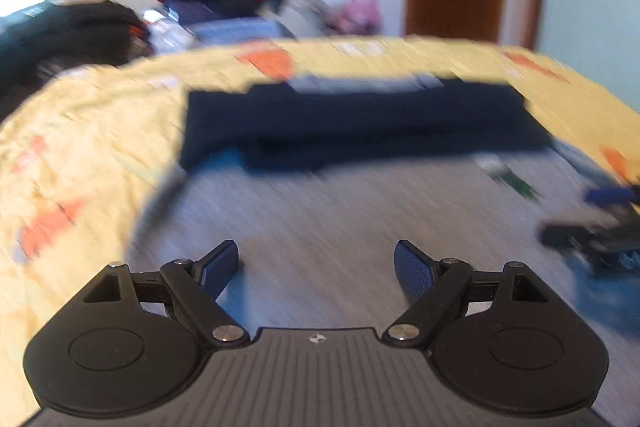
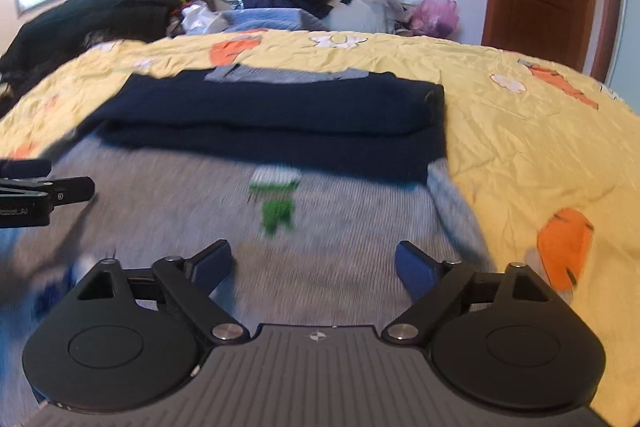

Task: Fold small clothes

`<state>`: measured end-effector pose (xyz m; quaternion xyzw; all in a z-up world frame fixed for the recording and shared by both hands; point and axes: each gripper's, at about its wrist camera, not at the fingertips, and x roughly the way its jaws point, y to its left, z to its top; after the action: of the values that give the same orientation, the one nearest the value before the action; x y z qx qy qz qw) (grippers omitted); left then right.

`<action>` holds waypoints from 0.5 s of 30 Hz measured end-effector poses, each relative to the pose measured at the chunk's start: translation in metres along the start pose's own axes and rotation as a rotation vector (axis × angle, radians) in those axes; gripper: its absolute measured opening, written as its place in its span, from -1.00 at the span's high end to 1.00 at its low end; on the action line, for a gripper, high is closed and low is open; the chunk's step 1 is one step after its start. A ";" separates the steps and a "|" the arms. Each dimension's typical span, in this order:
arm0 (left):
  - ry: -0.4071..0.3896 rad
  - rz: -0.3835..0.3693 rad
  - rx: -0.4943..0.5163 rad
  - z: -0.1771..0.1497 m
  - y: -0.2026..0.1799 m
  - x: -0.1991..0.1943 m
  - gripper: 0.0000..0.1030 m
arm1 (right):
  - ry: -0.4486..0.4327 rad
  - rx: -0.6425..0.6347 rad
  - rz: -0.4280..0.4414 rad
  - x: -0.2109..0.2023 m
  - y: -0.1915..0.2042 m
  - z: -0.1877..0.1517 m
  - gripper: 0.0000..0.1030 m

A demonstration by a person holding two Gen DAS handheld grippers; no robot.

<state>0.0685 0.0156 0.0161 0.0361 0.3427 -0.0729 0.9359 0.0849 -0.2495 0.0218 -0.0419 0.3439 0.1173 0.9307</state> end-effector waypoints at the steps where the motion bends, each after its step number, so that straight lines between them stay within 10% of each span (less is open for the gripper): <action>1: 0.015 0.000 0.016 -0.006 -0.006 -0.003 -0.66 | -0.007 0.001 -0.007 -0.004 0.001 -0.003 -0.80; 15: 0.005 0.041 -0.052 -0.051 -0.002 -0.045 -0.97 | -0.001 -0.001 -0.039 -0.056 0.020 -0.050 -0.99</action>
<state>0.0016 0.0250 0.0064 0.0190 0.3459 -0.0447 0.9370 0.0070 -0.2487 0.0203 -0.0488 0.3426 0.0994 0.9329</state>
